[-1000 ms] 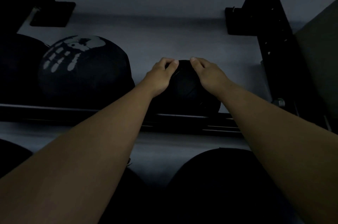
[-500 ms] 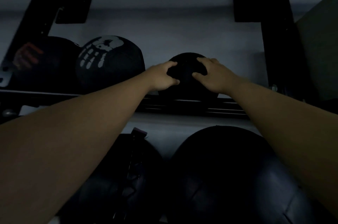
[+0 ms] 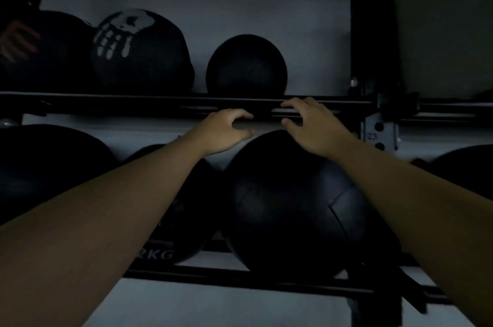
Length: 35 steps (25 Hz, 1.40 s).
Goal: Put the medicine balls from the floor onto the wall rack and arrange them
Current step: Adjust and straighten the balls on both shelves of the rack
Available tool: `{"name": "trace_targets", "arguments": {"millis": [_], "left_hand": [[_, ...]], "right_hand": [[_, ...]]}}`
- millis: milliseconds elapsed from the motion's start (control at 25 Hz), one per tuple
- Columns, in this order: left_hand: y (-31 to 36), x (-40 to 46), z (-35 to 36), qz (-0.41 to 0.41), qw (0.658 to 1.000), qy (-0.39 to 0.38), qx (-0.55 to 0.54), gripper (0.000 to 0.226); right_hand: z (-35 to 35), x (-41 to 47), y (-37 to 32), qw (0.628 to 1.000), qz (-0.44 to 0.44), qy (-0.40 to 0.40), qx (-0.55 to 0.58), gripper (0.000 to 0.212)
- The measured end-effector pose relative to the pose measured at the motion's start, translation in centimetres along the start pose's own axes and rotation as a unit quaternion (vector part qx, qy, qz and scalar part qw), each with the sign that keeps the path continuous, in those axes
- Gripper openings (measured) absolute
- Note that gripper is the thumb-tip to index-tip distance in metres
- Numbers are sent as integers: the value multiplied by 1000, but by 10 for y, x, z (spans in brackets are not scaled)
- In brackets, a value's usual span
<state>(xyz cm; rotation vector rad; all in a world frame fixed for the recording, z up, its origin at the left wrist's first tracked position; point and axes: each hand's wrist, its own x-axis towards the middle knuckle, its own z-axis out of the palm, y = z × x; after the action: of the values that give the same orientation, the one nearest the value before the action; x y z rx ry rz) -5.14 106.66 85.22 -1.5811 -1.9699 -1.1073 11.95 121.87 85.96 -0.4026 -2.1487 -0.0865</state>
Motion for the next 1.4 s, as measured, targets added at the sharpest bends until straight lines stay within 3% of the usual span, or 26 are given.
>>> {"name": "trace_targets", "arguments": {"millis": [160, 280, 440, 520, 720, 880, 1000, 1200, 1320, 1400], "left_hand": [[-17, -31, 35, -50, 992, -81, -84, 70], [-27, -53, 61, -57, 978, -122, -162, 98], [-33, -63, 79, -50, 982, -145, -114, 139], [-33, -66, 88, -40, 986, -142, -80, 147], [-42, -61, 105, -9, 994, -74, -81, 133], [-30, -35, 107, -46, 996, -13, -79, 116], [-16, -17, 104, -98, 989, 10, -113, 111], [-9, 0, 96, -163, 974, -16, -154, 112], [-9, -6, 105, -167, 978, 9, -128, 107], [-11, -20, 118, -149, 982, 59, -102, 101]], "right_hand": [[6, -63, 21, 993, 83, -55, -60, 52], [21, -92, 21, 986, 138, -67, -68, 62], [38, -118, 10, 970, 240, -34, -5, 88], [44, -133, 13, 963, 266, -31, 18, 100], [59, -130, 26, 967, 253, -13, 38, 94], [58, -99, 36, 966, 250, 7, 64, 88], [40, -66, 42, 959, 268, -44, 77, 90], [22, -31, 45, 959, 249, -129, 39, 91], [27, -32, 47, 963, 240, -111, 42, 91], [37, -44, 48, 971, 224, -57, 66, 84]]}}
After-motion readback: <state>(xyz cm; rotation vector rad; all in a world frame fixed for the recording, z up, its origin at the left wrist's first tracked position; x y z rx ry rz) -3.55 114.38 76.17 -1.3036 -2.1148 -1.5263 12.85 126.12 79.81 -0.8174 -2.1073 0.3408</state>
